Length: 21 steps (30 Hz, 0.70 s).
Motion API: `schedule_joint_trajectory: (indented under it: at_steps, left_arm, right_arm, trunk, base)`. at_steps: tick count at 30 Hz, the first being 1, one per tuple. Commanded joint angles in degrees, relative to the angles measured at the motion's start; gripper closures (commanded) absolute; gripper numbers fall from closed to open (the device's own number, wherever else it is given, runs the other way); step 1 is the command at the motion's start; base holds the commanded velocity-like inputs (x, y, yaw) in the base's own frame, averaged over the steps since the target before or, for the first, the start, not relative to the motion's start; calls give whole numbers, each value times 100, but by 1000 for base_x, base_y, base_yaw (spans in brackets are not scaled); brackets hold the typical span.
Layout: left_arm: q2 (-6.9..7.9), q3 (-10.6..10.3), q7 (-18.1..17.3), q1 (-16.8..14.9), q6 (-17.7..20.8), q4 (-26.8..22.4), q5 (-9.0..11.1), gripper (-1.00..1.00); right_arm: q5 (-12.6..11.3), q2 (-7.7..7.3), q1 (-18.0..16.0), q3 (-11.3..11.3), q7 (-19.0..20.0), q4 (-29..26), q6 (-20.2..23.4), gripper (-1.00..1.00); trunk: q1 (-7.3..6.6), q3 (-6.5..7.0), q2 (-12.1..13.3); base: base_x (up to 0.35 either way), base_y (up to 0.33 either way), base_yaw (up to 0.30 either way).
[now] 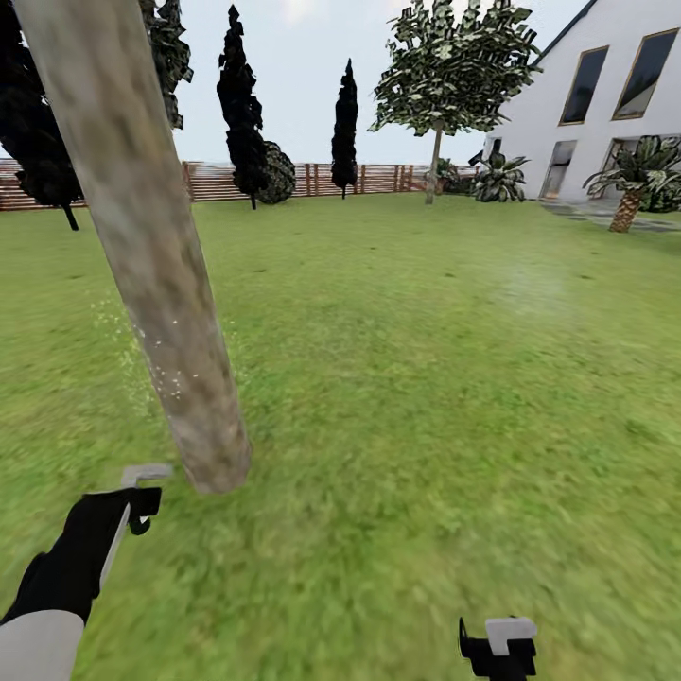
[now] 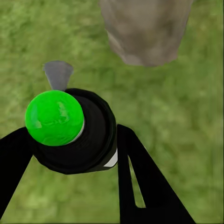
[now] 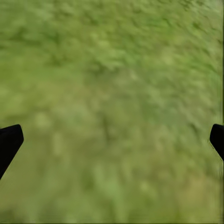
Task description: In the garden, pick up the pesticide atomizer on the floor and spray pesticide onto both trees until each tree trunk is fully covered.
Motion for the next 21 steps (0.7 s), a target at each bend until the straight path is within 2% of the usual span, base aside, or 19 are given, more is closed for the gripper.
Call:
schedule_joint_trajectory:
  at_steps: [1,2,4,5,6,8,13,21]
  left_arm:
    - [-257,-172,63,4,-198,-7,-86,100]
    - [-296,-163,75,4,-233,-49,-83,100]
    - [-271,-114,81,2,-249,-79,-61,100]
    - [-262,-44,78,2,-253,-85,-56,100]
    - [-262,114,35,3,-255,-90,-43,100]
    - [-263,191,6,3,-255,-91,-37,100]
    - [-275,186,-12,5,-253,-92,-29,100]
    - [-287,203,-22,5,-229,-66,-28,100]
  right_arm:
    - [0,-1,0,0,3,2,0,-100]
    - [0,-1,0,0,3,3,0,-100]
    - [0,-1,0,0,7,3,0,-100]
    - [0,-1,0,0,7,3,0,-100]
    - [0,-1,0,0,6,3,0,-100]
    - [0,-1,0,0,7,2,0,-100]
    - [0,7,0,0,4,-3,0,-100]
    - [0,8,0,3,8,-6,0,-100]
  trunk:
    - [0,0,0]
    - [0,0,0]
    - [0,0,0]
    - [0,0,0]
    - [0,0,0]
    - [0,0,0]
    - [0,0,0]
    - [0,0,0]
  base:
    - [203,-217,2]
    - [222,-201,1]
    - [232,-190,0]
    - [237,-180,0]
    - [240,-175,0]
    - [240,-174,0]
    - [207,-195,164]
    - [17,-269,277]
